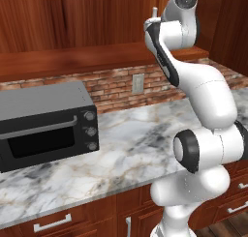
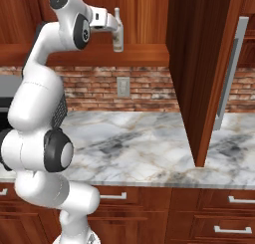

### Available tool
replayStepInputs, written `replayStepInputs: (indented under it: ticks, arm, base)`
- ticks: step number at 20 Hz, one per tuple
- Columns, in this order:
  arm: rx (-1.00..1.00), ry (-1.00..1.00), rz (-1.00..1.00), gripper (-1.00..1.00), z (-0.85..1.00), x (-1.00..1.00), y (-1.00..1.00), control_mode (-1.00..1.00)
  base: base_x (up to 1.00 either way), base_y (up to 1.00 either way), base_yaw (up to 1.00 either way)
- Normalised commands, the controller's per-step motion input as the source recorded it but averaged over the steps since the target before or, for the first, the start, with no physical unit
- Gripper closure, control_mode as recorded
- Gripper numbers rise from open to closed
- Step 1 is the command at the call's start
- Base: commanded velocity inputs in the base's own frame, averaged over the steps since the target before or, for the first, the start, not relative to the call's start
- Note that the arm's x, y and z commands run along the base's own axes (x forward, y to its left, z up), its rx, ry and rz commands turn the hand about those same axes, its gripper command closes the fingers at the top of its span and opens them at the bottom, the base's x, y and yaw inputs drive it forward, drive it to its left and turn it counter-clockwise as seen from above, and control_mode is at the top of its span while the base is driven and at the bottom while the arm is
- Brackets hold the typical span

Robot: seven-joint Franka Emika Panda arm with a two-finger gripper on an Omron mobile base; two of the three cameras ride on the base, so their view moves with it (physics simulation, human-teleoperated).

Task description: There is a bowl on the dining counter. Grab a lemon wedge from the fridge and place it in the bowl. Then get the liquor bottle and glass cup from the cabinet and place them next to the bowl.

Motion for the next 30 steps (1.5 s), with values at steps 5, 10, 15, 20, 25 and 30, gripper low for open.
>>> replayStepInputs:
  ticks: [5, 10, 15, 20, 25, 30]
  arm:
    - [0.04, 0.00, 0.00, -1.00, -0.01, 0.26, 0.00, -1.00]
    - [0.01, -0.05, 0.00, -1.00, -0.12, 0.21, 0.00, -1.00]
    - [0.01, -0.07, 0.00, -1.00, -0.15, 0.30, 0.00, -1.00]
    - [0.03, 0.00, -0.01, -1.00, -0.10, 0.36, -0.02, -1.00]
    - [0.05, 0.00, -0.01, -1.00, 0.00, 0.23, -0.05, -1.00]
    - [0.05, 0.00, -0.01, -1.00, 0.00, 0.30, -0.05, -1.00]
  base:
    - [0.00, 0.00, 0.00]
    - [0.00, 0.00, 0.00]
    - [0.00, 0.00, 0.00]
    - [0.00, 0.00, 0.00]
    - [0.00, 0.00, 0.00]
    - [0.00, 0.00, 0.00]
